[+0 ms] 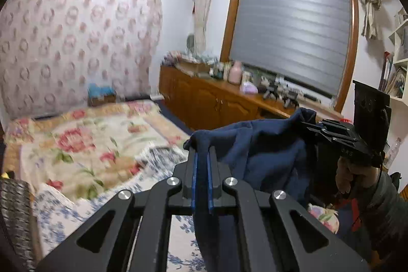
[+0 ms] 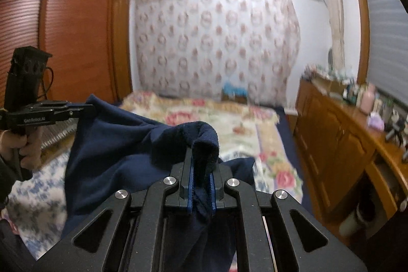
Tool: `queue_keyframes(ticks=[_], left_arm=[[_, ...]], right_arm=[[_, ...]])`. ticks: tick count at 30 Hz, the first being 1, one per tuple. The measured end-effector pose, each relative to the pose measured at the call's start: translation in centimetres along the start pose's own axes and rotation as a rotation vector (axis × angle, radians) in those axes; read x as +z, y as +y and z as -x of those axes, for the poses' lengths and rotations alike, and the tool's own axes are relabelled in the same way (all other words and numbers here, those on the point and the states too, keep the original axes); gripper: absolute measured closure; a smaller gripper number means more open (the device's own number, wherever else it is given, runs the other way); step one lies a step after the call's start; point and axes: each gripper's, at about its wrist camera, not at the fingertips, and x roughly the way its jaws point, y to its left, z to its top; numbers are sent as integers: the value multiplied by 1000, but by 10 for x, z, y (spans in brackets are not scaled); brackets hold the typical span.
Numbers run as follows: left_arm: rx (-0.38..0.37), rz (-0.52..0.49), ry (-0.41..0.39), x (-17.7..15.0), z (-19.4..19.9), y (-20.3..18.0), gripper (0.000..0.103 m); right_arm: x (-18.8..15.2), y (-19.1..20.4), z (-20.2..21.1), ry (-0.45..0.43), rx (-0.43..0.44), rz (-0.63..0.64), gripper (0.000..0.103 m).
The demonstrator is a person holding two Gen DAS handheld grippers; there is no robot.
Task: Fold small clothes
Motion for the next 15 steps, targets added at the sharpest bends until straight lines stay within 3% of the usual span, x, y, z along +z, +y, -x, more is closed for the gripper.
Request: queue_keyframes(ticks=[11, 15], left_arm=[[117, -99, -194, 25, 118, -4, 100], [171, -139, -190, 22, 138, -2, 100]], right_arm=[[59, 65, 61, -227, 58, 100, 97], [63, 89, 63, -238, 100, 128, 97]])
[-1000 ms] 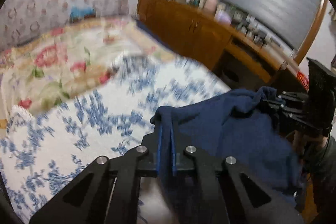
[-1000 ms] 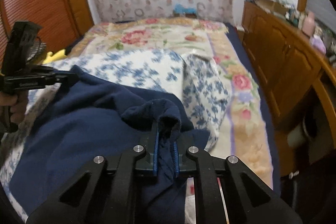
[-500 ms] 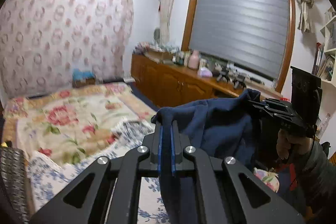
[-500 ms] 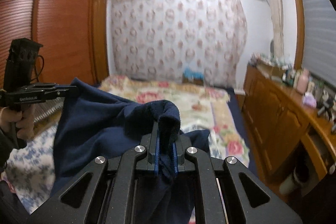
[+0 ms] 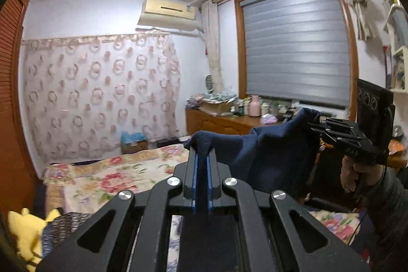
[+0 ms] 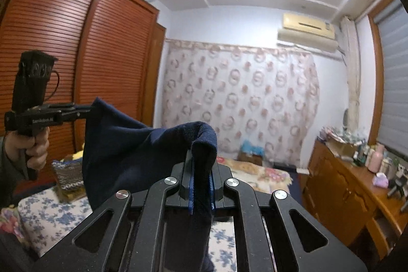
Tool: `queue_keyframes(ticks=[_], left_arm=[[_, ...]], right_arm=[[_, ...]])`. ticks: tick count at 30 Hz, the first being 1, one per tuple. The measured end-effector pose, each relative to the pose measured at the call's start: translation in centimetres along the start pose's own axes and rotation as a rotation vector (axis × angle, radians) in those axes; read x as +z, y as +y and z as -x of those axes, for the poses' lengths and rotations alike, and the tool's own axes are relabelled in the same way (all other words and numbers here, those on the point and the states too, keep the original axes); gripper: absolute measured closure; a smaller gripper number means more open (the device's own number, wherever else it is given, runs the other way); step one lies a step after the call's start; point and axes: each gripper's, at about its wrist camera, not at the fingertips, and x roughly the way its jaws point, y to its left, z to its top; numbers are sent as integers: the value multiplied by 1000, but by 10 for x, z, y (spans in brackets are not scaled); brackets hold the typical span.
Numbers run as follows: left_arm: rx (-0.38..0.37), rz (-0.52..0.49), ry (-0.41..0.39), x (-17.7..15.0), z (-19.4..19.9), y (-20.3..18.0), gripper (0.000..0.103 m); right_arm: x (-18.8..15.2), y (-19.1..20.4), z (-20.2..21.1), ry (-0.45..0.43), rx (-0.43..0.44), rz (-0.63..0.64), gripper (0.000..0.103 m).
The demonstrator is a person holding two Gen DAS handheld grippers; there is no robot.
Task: Fold small clothes
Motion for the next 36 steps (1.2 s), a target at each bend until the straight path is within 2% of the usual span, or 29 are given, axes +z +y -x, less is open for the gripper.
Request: queue_keyframes(ticks=[7, 10, 13, 22, 26, 31, 36], left_arm=[[49, -23, 76, -6, -3, 17, 102], [53, -28, 109, -16, 1, 14, 102], [70, -42, 147, -49, 21, 10, 102], [147, 158, 302, -165, 63, 43, 102], [165, 209, 352, -201, 68, 39, 102], [168, 247, 397, -231, 70, 42, 102], [163, 258, 396, -240, 77, 46, 102]], right_arm=[[-27, 13, -16, 71, 85, -68, 97], [-48, 23, -25, 142, 127, -94, 97], [-78, 36, -39, 227, 193, -139, 97], [-155, 98, -72, 438, 364, -170, 97], [-174, 119, -76, 510, 408, -159, 97], [-195, 139, -80, 577, 426, -135, 97], [-196, 146, -83, 578, 405, -95, 97]])
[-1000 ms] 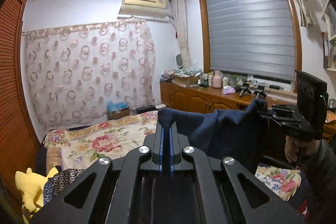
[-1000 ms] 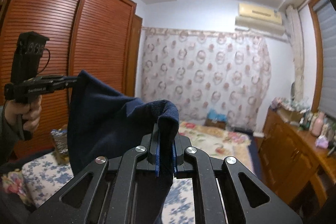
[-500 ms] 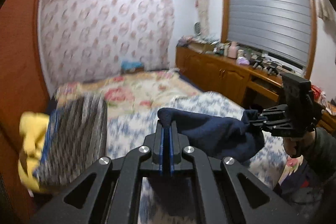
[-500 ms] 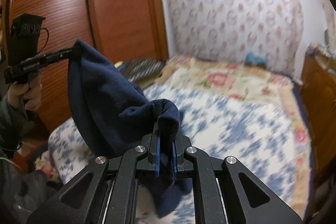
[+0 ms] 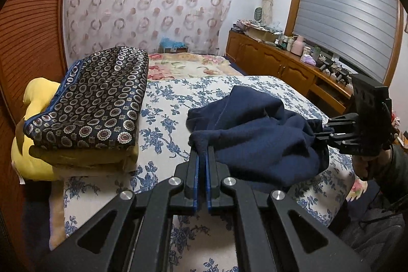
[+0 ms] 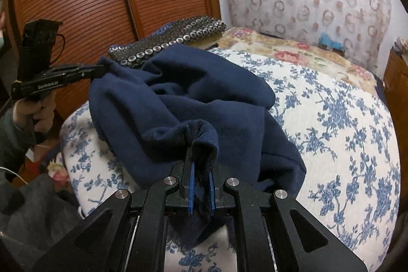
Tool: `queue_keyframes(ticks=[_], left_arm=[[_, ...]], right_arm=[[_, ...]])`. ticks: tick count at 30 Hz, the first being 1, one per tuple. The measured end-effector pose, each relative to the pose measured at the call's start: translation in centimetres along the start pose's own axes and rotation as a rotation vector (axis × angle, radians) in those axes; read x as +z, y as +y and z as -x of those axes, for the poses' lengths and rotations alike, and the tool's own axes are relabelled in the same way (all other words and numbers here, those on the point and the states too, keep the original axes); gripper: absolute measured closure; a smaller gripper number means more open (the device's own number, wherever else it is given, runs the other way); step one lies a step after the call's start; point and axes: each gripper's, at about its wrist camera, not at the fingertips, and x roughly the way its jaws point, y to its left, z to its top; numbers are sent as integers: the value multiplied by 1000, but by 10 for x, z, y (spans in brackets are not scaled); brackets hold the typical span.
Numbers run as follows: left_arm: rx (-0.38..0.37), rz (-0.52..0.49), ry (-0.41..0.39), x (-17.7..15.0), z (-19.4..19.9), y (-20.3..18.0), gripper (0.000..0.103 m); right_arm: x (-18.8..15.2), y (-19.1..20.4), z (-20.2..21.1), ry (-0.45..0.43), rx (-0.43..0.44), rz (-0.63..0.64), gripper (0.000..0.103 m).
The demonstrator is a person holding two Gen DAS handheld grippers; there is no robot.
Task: Fold small clothes
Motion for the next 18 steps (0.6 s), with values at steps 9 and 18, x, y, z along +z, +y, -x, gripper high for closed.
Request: queue_keyframes(ticks=[9, 18], left_arm=[[-7, -7, -9, 6, -2, 4, 102], [-8, -4, -6, 4, -5, 3, 102]], right_arm=[[1, -4, 11, -57, -135, 11, 76], [4, -23, -4, -54, -106, -67, 43]])
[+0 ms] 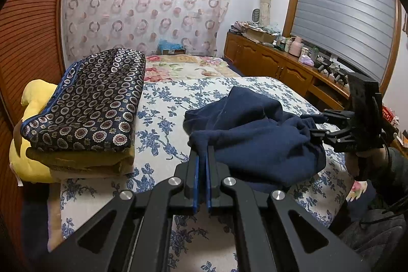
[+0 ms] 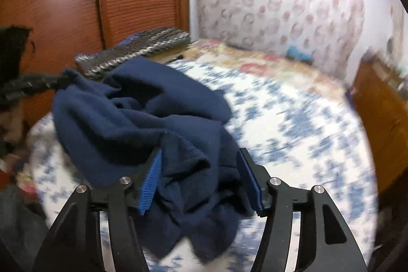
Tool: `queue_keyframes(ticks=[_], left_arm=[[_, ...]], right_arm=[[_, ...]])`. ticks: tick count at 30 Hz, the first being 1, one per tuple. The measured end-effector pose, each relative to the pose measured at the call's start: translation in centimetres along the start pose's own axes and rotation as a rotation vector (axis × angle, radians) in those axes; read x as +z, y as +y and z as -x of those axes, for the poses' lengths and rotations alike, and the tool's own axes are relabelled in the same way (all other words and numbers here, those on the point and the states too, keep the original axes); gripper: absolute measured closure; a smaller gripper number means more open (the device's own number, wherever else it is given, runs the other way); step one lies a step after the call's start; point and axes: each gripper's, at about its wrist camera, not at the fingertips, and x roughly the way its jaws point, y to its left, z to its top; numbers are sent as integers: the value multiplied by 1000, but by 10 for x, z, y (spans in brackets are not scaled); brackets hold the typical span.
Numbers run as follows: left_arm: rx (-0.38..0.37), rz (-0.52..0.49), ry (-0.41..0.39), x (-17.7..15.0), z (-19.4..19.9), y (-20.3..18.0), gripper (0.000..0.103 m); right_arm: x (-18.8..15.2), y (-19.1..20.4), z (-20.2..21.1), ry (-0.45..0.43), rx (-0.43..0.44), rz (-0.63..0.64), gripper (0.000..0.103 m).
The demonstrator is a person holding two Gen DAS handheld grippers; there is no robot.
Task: Fold small clothes
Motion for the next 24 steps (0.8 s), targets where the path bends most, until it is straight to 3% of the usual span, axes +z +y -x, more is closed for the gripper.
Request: queue_keyframes(ticks=[3, 4, 6, 8, 13, 19, 24], left_arm=[[-7, 2, -3, 0, 0, 0, 102], [-7, 1, -4, 0, 1, 0, 102], [-5, 2, -11, 1, 2, 0, 102], [-11, 2, -33, 5, 7, -2, 102], [-44, -12, -175, 36, 38, -12, 102], [-79, -95, -381, 96, 93, -44, 102], [-106, -155, -473, 126, 127, -65, 102]], right_arm=[[-1, -1, -13, 42, 48, -9, 43], [-2, -1, -14, 41, 58, -11, 48], [-2, 2, -7, 9, 81, 9, 87], [-1, 8, 6, -37, 74, 45, 93], [17, 16, 53, -189, 18, 88, 96], [52, 25, 127, -377, -67, 146, 96], [72, 36, 196, -518, -128, 179, 97]])
